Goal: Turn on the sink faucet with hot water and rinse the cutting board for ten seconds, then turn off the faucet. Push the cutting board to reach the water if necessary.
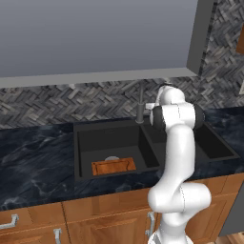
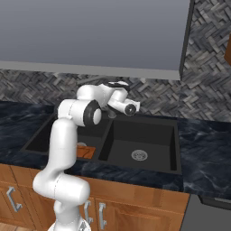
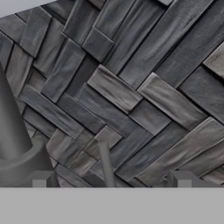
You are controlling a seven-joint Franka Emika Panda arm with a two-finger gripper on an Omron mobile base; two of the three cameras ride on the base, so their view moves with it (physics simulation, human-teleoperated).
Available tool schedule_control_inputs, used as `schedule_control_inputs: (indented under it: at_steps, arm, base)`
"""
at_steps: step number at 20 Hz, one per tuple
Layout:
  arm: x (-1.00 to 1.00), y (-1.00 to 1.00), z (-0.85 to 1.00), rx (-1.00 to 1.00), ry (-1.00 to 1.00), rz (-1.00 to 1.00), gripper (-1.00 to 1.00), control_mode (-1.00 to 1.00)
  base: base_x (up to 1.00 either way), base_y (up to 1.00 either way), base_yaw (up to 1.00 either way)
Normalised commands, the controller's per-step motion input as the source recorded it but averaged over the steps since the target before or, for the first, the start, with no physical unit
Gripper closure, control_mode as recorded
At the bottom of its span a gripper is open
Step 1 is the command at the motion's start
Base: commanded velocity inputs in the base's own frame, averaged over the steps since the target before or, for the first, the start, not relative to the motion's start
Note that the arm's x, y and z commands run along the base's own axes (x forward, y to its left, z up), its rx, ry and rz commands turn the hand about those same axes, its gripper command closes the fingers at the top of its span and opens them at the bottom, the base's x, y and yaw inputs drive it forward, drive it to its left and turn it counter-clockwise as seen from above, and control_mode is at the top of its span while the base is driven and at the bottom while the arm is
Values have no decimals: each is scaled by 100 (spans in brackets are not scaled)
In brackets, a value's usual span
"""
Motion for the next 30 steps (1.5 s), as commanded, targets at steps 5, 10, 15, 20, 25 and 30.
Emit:
schedule_control_inputs:
  at_steps: [5,10,15,20,25,30]
  arm:
    - [17,0,0,0,0,0,-100,-100]
    - [3,0,0,0,0,0,-100,-100]
    - [8,0,0,0,0,0,-100,-100]
    - [10,0,0,0,0,0,-100,-100]
    - [2,0,-1,0,0,0,-100,-100]
    - [1,0,-2,0,0,0,-100,-100]
  base:
    - [0,0,0]
    - [0,0,0]
    - [0,0,0]
    - [0,0,0]
    - [0,0,0]
    - [0,0,0]
